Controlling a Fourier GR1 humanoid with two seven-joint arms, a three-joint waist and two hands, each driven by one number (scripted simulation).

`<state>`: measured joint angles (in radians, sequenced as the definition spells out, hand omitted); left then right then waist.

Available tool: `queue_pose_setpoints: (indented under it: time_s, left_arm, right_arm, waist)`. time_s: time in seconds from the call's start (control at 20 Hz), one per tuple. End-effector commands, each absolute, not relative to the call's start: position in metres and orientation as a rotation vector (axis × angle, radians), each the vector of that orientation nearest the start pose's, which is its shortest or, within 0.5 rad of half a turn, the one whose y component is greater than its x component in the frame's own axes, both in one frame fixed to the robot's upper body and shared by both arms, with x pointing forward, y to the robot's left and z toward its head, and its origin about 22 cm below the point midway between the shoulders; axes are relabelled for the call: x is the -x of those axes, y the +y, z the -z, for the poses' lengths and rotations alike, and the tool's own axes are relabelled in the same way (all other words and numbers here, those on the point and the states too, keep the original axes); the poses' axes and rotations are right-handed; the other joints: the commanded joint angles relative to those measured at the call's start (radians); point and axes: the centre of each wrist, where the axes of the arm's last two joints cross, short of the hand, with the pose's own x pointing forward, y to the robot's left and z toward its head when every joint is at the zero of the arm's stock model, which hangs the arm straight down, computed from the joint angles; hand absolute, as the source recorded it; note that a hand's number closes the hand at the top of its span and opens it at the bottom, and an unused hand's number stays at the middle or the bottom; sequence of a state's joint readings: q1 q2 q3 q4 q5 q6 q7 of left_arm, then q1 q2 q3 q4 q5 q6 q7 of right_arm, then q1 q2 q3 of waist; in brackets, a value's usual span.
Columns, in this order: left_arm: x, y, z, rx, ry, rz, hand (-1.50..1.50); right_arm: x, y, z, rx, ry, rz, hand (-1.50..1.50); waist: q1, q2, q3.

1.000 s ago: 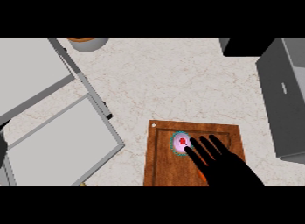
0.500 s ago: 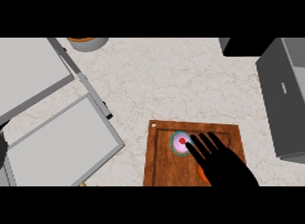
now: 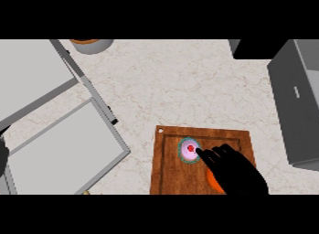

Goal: Pick the squash from the cutting board and place it in the cardboard box

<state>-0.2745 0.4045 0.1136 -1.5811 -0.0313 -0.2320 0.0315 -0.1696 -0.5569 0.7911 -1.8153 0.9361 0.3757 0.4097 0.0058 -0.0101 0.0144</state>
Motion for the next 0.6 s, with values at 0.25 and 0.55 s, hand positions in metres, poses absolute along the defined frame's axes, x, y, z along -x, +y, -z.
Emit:
queue_pose_setpoints:
  time_s: [0.25, 0.55]
  left_arm:
    - [-0.291, 0.274, -0.068, -0.096, -1.753, 0.508, 0.0]
    - [-0.287, 0.281, -0.076, -0.104, -1.737, 0.507, 0.0]
  right_arm:
    - [-0.202, -0.166, -0.02, 0.727, -1.346, -1.902, 1.5]
    - [-0.183, -0.189, -0.018, 0.566, -1.502, -1.946, 1.5]
  waist:
    - [-0.005, 0.014, -0.014]
    - [-0.012, 0.011, -0.014]
